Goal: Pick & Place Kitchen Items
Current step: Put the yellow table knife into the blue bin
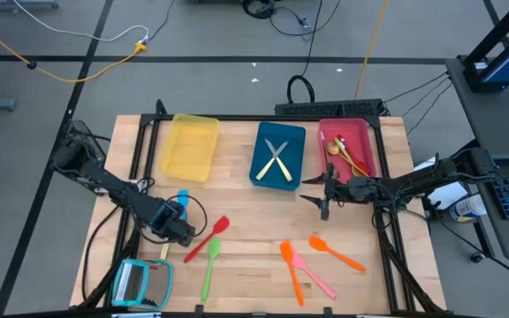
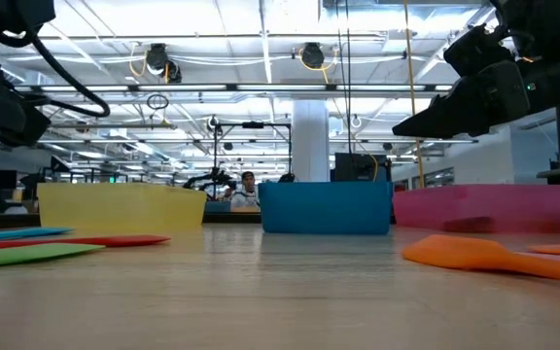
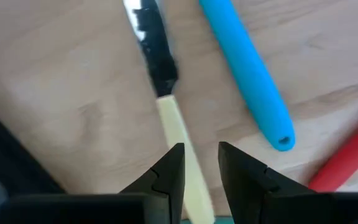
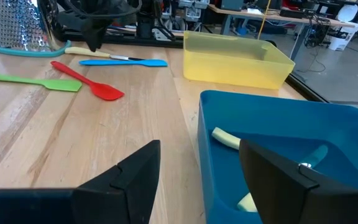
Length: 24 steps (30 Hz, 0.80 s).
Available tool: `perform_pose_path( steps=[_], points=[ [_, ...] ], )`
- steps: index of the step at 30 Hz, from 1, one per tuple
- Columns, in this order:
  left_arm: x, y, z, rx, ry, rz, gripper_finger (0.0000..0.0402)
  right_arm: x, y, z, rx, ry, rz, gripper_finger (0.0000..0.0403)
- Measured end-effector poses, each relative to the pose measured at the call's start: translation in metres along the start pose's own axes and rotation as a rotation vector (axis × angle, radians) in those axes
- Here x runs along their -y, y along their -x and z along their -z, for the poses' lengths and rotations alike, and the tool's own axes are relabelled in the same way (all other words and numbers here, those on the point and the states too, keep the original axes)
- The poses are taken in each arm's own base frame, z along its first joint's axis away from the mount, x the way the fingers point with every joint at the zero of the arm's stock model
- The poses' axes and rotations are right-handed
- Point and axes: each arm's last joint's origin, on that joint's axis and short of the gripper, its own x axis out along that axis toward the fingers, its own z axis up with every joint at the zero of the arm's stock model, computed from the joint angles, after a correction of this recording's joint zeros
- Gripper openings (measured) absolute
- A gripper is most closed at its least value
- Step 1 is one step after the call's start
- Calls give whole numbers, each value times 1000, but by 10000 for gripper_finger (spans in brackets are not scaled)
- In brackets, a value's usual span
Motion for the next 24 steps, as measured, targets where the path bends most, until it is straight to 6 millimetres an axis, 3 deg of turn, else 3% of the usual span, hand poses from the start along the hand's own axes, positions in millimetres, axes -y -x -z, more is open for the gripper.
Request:
perform_pose_path(
  steps=[7, 16, 24],
  points=[
    [-4, -4, -2, 13, 14, -24, 102, 0, 0, 0, 0, 0, 0, 212],
    [-11, -29, -7, -4, 36, 52, 101, 0, 0, 0, 0, 0, 0, 212],
    [-15, -31, -8, -1, 48, 20, 94, 0, 0, 0, -1, -8, 0, 212]
  ],
)
